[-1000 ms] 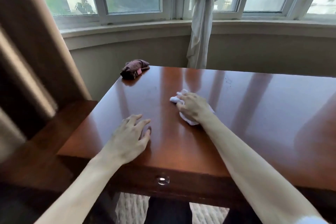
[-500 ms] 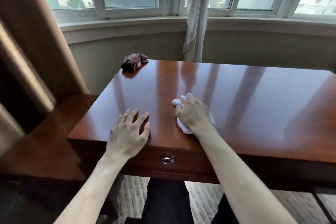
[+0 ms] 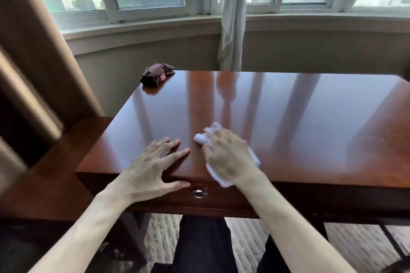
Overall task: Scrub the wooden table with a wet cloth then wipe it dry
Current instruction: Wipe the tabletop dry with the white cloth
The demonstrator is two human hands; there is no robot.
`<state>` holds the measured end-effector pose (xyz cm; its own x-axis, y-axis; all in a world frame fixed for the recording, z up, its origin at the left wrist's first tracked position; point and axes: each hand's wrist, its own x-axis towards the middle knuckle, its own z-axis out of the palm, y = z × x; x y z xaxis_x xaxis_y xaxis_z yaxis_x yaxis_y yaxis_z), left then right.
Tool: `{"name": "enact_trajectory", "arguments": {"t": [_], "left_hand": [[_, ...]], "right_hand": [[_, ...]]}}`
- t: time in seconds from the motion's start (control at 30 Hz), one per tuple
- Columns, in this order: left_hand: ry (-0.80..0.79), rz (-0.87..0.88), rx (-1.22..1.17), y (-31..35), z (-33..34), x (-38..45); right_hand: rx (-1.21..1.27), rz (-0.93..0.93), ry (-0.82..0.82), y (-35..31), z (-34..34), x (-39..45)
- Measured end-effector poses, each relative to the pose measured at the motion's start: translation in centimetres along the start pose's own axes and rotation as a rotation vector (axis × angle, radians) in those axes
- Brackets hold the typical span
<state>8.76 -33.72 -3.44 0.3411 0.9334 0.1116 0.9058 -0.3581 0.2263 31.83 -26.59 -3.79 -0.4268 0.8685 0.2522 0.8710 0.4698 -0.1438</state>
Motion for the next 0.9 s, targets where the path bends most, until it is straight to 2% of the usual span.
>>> {"name": "enact_trajectory", "arguments": {"t": [0.07,0.1,0.23,0.33,0.47,0.57,0.67,0.73,0.8,0.9], "left_hand": [[0.006,0.02,-0.002,-0.5,-0.1,0.2],[0.016,0.031,0.008,-0.8,-0.2,0.2],[0.105,0.079,0.084,-1.2,0.3,0.4],[0.163,0.085,0.112,-1.0,0.7,0.5],[0.182,0.077,0.069,-0.9,0.9,0.3],[0.161,0.069,0.077,-0.8,0.8,0.3],[0.177,0.065,0.111,-0.8,0.9,0.3],[0.212,0.073,0.137,-0.8,1.0,0.3],[0.222,0.092,0.149,-0.7,1.0,0.5],[0.237,0.089,0.09,-0.8,1.2,0.2]], "right_hand": [[0.01,-0.19,0.059,-2.4,-0.8,-3.0],[0.031,-0.216,0.11,-2.0,-1.6,-4.4],[-0.065,-0.015,0.309,4.3,-2.8,-7.2],[-0.067,0.039,0.476,1.5,-1.1,-5.7],[0.014,-0.135,0.461,-5.6,1.4,-3.3],[-0.056,-0.211,0.526,-1.9,0.2,-5.3],[-0.151,-0.146,0.599,4.5,-1.5,-8.7],[-0.176,-0.086,0.638,5.0,-1.7,-9.2],[-0.127,-0.052,0.648,1.5,-0.6,-7.6],[-0.047,-0.131,0.577,-5.9,1.9,-4.4]]}}
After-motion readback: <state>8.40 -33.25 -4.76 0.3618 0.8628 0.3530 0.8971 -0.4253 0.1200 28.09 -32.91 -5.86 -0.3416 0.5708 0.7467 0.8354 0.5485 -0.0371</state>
